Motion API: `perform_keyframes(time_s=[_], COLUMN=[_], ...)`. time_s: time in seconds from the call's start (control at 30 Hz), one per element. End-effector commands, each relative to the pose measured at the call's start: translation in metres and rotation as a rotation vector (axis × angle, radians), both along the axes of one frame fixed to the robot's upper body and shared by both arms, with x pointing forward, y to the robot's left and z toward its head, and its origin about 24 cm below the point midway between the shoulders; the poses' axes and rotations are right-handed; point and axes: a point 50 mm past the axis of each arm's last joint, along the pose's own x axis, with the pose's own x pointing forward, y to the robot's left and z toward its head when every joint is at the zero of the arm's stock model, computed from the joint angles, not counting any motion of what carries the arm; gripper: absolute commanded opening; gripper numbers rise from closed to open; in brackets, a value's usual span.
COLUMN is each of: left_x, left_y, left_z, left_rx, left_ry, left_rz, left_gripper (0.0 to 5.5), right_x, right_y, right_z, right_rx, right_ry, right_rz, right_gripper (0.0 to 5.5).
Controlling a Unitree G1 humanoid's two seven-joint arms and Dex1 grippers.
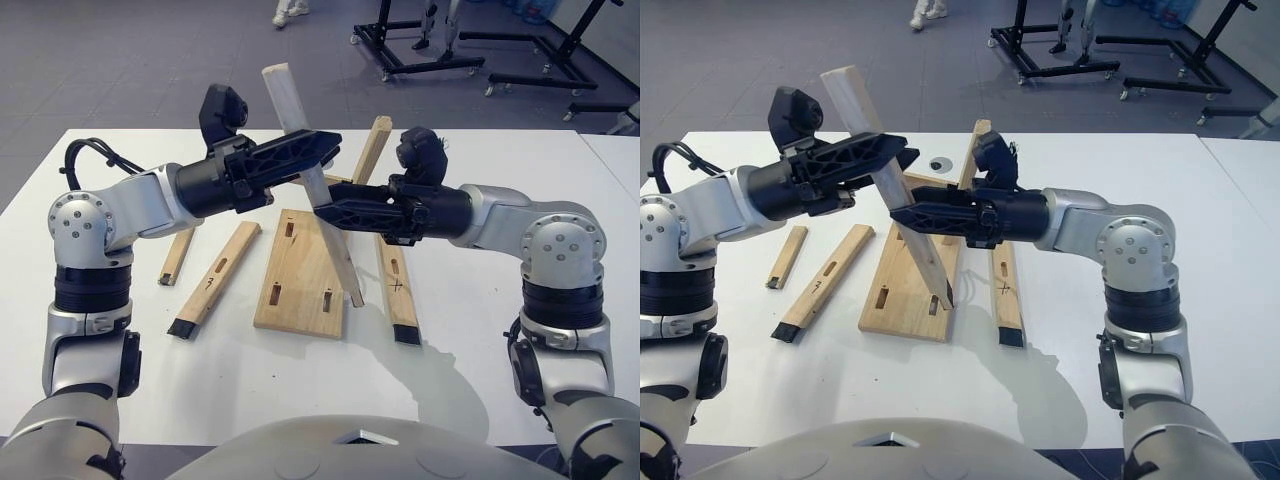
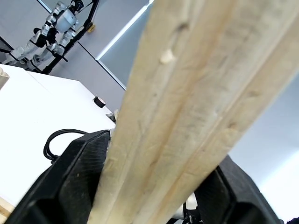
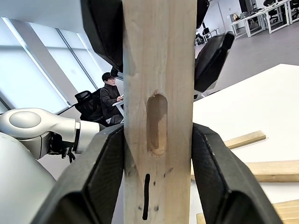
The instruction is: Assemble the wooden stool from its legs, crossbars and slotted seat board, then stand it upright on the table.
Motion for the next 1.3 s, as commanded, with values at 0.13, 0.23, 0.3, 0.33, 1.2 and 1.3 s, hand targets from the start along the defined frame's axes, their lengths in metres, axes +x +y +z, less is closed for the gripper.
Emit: perform_keyframes(time_s=[0.13,0.23,0.3,0.33,1.2,1.3], left_x=[-0.001,-0.003,-0.004,-0.004,-0.002,-0.002], left_y=[-0.006,-0.007,-0.007,-0.008,-0.004,-0.004], left_z=[0.005,0.002,0.000,-0.002,-0.013,-0.013], left_rx=[-0.027,-0.021,-0.009,0.008,0.042,0.043], left_ry=[-0.030,-0.035,-0.036,-0.039,0.032,0.028], left_rz=[0.017,0.032,0.043,0.043,0.064,0.067], left_gripper=[2.56,2.51,2.49,2.47,2.26,2.26], right_x=[-0.001,-0.001,-0.001,-0.001,-0.003,-0.003], right_y=[0.003,0.004,0.004,0.004,0.003,0.003], right_z=[-0.001,-0.002,-0.002,-0.002,-0.006,-0.006], right_rx=[-0.006,-0.007,-0.007,-0.007,-0.010,-0.010], right_ry=[0.006,0.007,0.008,0.007,-0.008,-0.009], right_rz=[-0.002,-0.001,-0.003,-0.003,-0.026,-0.027], right_gripper=[2.02,2.02,2.02,2.02,2.02,2.02])
